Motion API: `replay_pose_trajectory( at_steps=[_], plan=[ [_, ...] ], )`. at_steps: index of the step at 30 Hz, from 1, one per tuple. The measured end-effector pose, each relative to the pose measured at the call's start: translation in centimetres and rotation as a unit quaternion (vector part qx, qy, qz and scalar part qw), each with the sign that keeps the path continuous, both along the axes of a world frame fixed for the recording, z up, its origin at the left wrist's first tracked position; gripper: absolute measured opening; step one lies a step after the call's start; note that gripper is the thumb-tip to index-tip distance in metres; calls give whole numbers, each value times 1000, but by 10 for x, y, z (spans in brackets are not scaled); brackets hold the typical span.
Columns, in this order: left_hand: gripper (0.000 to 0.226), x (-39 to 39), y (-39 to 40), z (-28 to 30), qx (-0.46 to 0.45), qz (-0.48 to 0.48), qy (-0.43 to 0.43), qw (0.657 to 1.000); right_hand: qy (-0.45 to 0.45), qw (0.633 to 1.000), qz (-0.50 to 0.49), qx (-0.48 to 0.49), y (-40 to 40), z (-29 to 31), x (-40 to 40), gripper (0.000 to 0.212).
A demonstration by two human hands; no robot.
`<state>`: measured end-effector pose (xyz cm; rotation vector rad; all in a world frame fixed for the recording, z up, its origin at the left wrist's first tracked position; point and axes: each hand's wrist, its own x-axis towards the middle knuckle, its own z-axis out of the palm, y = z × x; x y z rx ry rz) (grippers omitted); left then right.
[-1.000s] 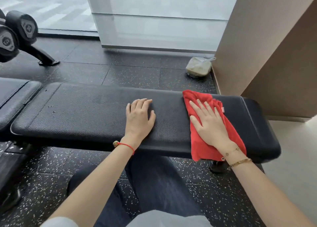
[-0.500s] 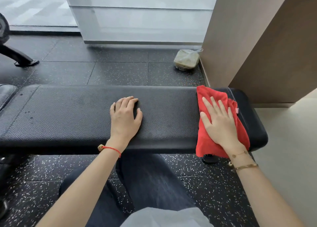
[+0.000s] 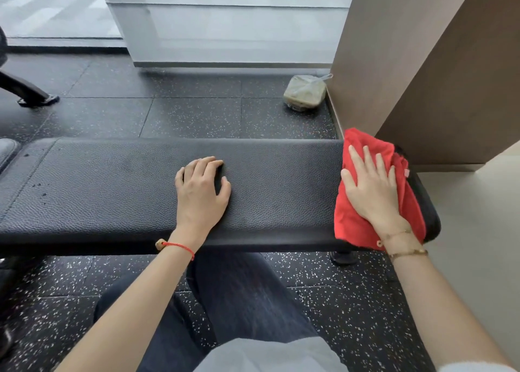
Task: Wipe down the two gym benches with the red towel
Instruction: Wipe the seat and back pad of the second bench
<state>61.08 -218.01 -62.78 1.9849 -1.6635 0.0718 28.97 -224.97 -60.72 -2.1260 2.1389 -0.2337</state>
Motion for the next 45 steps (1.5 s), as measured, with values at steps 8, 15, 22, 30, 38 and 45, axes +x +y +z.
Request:
replay_pose_trajectory(
  at_steps=[8,15,22,30,38,45],
  plan=[
    [37,-6,1,3,16,12,4,1000,2,984,177,-16,-12,-1,83,58],
    [22,-2,7,10,-58,44,74,995,1,940,340,-26,-19,1,193,53],
    [26,18,22,19,-120,133,97,979,-5,888,460,-31,-6,-5,239,53],
    [28,101,77,20,-93,261,66,959,-7,857,515,-10,-3,-1,346,54],
    [32,209,135,26,-78,330,38,940,-16,795,607,-9,48,-5,380,52],
    [41,287,133,12,-5,298,6,955,-32,837,546,0,40,-3,410,50]
  ],
)
